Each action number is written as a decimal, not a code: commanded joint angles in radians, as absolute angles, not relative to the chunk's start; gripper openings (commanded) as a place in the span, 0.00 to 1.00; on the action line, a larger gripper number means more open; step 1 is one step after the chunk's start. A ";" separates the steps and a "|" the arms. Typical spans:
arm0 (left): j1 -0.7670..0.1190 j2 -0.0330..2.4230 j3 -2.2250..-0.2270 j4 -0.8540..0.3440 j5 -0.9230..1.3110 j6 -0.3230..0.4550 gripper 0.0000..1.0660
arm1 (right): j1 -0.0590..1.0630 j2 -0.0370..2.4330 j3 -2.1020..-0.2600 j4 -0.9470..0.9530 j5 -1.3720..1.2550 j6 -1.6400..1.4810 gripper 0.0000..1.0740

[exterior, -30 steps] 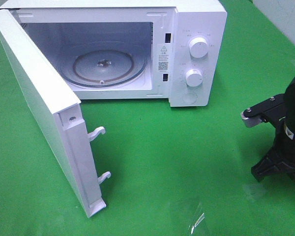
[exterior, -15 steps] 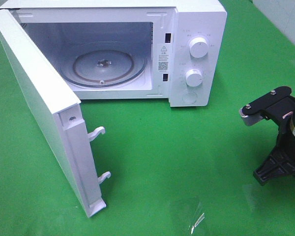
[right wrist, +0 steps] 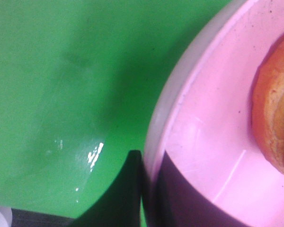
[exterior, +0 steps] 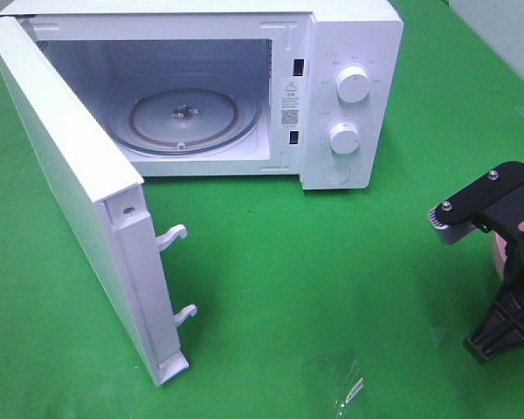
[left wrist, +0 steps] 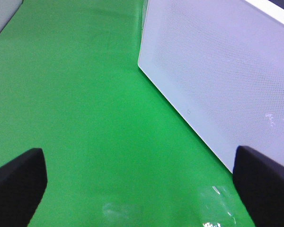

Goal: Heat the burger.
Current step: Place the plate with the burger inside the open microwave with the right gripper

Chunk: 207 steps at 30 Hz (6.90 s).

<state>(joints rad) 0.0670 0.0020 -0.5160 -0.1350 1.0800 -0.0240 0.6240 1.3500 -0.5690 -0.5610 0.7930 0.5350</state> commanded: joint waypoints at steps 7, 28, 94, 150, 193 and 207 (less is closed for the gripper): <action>0.070 0.001 -0.515 -0.131 1.065 -0.021 0.95 | 0.731 1.304 -0.566 -0.613 0.898 0.532 0.00; 0.070 0.001 -0.515 -0.131 1.065 -0.021 0.95 | 0.960 1.304 -0.566 -0.634 0.930 0.533 0.00; 0.070 0.001 -0.515 -0.131 1.065 -0.021 0.95 | 1.155 1.304 -0.566 -0.726 0.707 0.057 0.00; 0.070 0.001 -0.515 -0.131 1.065 -0.021 0.95 | 0.782 1.304 -0.569 -0.316 0.369 -1.065 0.00; 0.070 0.001 -0.515 -0.131 1.065 -0.021 0.95 | 0.724 1.506 -0.830 -0.165 0.370 -1.337 0.00; 0.070 0.001 -0.515 -0.131 1.065 -0.021 0.95 | 0.725 1.647 -0.990 -0.158 0.373 -1.296 0.00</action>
